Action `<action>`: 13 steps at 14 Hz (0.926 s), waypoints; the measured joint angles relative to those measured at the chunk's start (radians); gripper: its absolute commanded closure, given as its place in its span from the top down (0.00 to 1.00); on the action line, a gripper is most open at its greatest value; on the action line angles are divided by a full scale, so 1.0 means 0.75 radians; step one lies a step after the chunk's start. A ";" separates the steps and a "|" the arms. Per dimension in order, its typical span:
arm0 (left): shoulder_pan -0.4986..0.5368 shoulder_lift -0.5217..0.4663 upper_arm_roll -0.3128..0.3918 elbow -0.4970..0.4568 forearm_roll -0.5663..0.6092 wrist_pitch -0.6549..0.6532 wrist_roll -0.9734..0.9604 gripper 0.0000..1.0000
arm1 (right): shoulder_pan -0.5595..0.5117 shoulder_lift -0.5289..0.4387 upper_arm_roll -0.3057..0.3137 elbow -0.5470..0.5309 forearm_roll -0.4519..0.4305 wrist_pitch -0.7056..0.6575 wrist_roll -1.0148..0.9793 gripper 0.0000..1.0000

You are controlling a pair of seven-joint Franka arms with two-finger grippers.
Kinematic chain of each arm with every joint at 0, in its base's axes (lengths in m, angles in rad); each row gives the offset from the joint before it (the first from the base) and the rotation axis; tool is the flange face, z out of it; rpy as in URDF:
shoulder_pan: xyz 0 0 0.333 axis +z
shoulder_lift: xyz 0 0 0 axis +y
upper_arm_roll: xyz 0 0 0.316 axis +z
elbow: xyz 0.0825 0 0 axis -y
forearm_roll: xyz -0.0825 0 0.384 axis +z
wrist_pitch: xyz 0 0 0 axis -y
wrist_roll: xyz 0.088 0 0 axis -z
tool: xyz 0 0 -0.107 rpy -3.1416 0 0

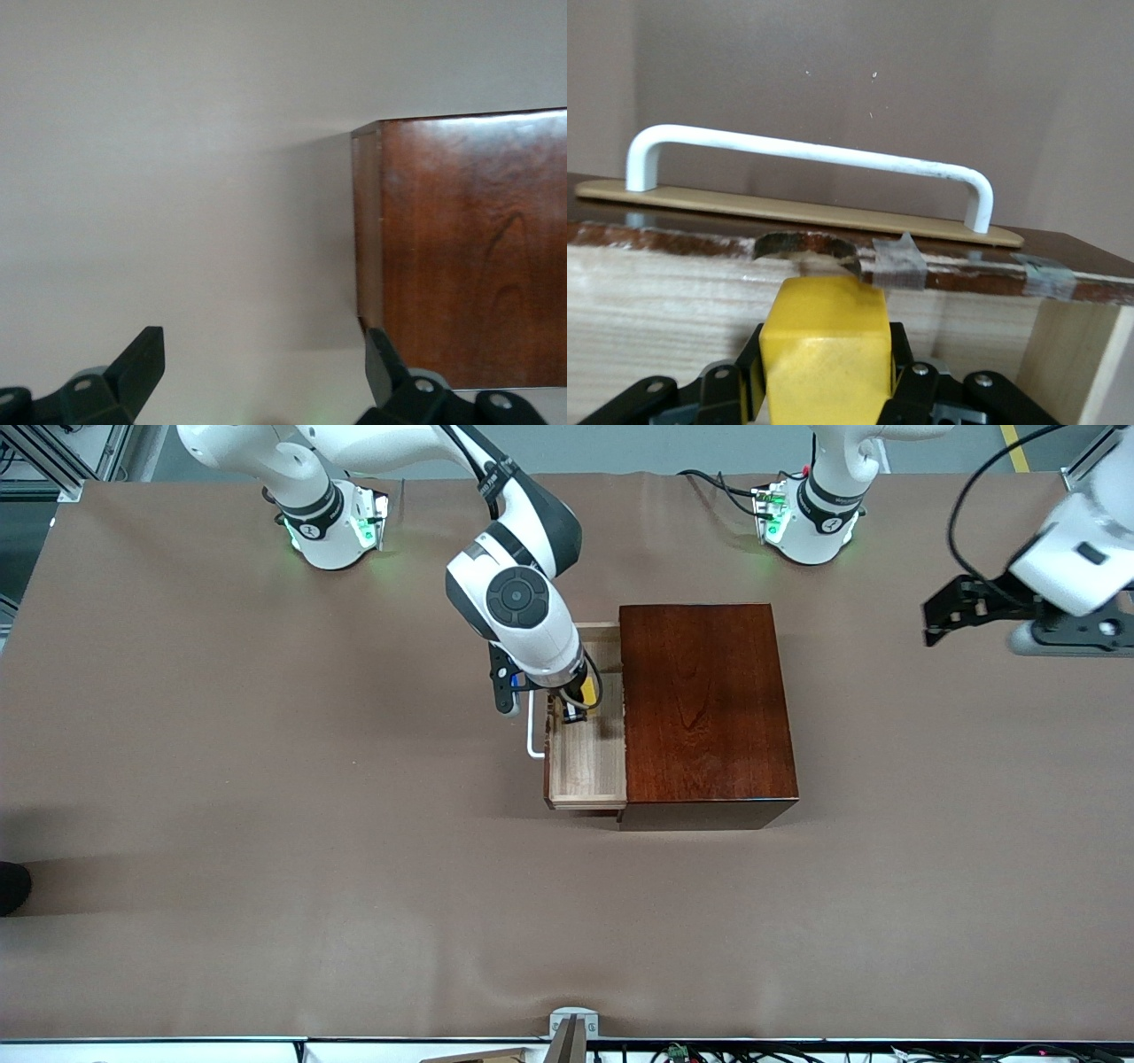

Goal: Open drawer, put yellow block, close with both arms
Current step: 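Open the right gripper to drop the cube while the left gripper approaches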

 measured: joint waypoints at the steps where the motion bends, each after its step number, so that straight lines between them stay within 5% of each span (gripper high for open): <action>1: -0.003 0.008 -0.041 0.000 -0.001 0.001 -0.052 1.00 | 0.002 0.012 0.000 0.000 0.000 0.007 0.000 0.03; 3: -0.010 0.031 -0.121 0.001 -0.001 0.004 -0.159 1.00 | 0.006 0.032 0.000 0.000 0.000 0.016 0.000 0.92; 4: -0.012 0.045 -0.159 0.002 -0.001 0.004 -0.207 1.00 | 0.008 0.037 0.000 0.001 0.000 0.018 0.004 1.00; 9: -0.015 0.133 -0.304 0.027 -0.001 0.020 -0.372 1.00 | 0.007 0.037 -0.017 0.052 0.000 -0.042 0.032 1.00; 13: -0.072 0.189 -0.353 0.040 -0.001 0.066 -0.537 1.00 | -0.036 0.033 -0.040 0.207 0.000 -0.274 0.037 1.00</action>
